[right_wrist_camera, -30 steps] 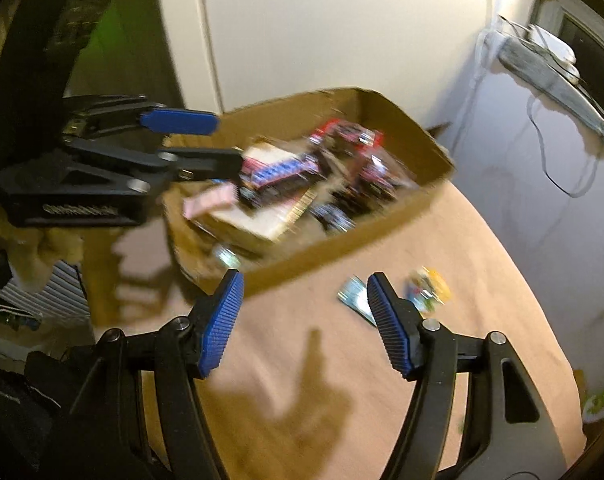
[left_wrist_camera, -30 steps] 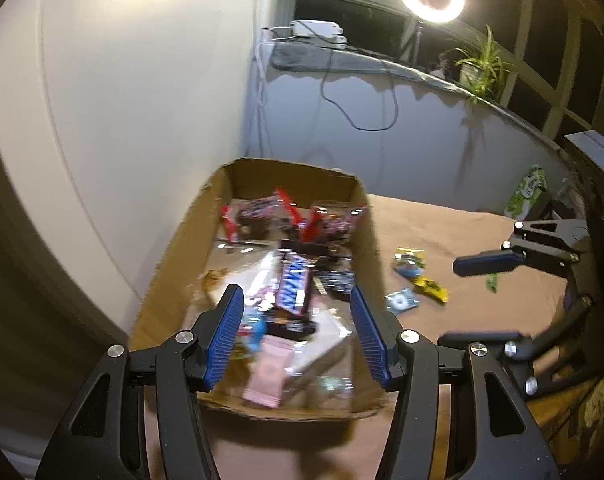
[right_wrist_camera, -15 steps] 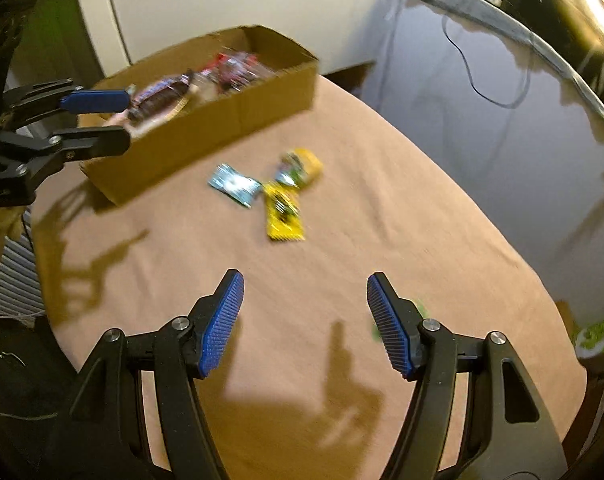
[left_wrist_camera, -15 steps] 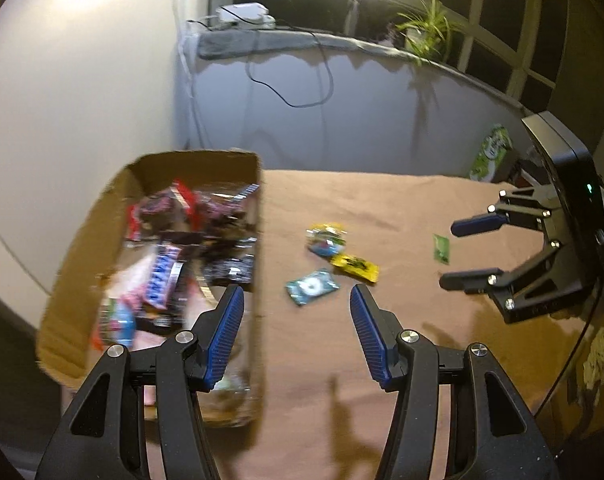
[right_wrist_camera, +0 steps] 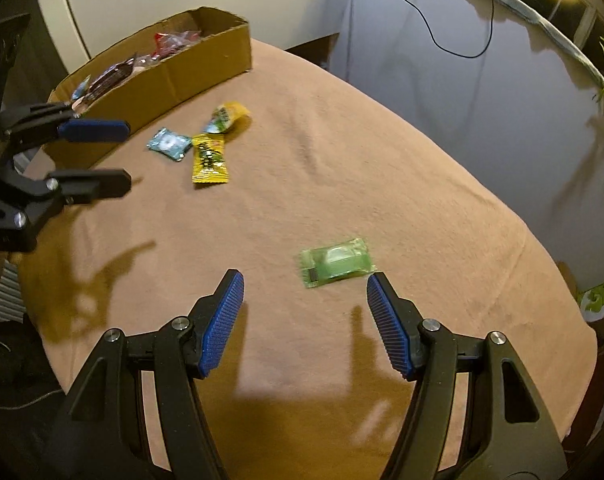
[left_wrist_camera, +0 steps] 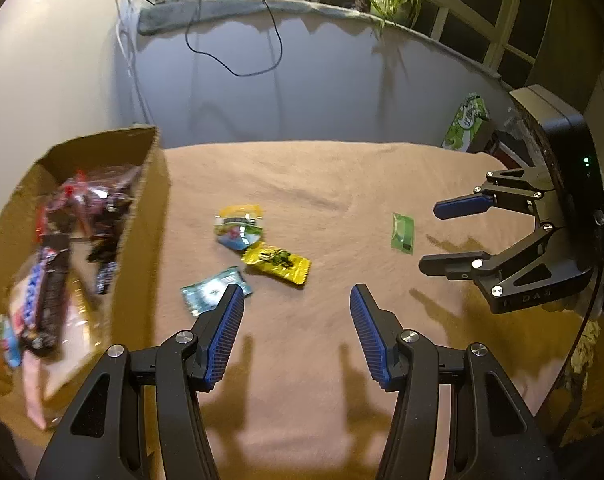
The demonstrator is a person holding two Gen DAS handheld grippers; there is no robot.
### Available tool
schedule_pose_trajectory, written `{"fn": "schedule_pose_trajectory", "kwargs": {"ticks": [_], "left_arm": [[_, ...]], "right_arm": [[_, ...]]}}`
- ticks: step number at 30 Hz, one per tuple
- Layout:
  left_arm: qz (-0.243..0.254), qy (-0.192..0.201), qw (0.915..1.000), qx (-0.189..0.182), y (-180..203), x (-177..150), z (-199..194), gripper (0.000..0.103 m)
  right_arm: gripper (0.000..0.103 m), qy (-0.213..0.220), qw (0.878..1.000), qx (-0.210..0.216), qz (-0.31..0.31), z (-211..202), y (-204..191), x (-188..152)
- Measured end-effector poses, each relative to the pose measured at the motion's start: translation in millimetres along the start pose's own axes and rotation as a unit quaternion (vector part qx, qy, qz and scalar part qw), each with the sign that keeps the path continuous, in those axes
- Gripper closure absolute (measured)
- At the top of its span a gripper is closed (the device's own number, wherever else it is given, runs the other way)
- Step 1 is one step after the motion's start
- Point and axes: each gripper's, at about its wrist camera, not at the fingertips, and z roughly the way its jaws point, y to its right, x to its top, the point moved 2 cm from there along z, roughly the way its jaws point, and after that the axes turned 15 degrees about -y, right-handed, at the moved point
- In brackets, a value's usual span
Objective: Organize snacks
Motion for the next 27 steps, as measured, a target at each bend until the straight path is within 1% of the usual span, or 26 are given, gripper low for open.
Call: {"fn": "schedule_pose_trajectory", "kwargs": {"ticks": [5,10,15,18,22,27], "left_arm": [[0.006,-0.012,0.9999,0.01,3,13,16,0.048],[0.015,-0.023,0.9991,0.032,5,27,32,0.048],[0.027,-0.036,0.9977,0.049,7,34,45,0.048],[0.038,-0.043,0.9961,0.067,9,36,53,0.048],[0.046,-0.045,0.9957,0.066,9,34,57,0.048],[0.039,-0.045,0.9965,0.059,3,36,57,0.047]], "right_arm": [[0.036,0.0,1.0,0.003,-0.003,9,7,4],[0.036,0.0,1.0,0.006,-0.01,17,11,11],[0.036,-0.002,1.0,0.01,-0.014,25,15,14],[0.036,-0.005,1.0,0.015,-0.015,30,17,17],[0.036,-0.005,1.0,0.017,-0.019,32,16,18],[0.036,-0.005,0.999,0.024,-0.02,32,18,18]]}}
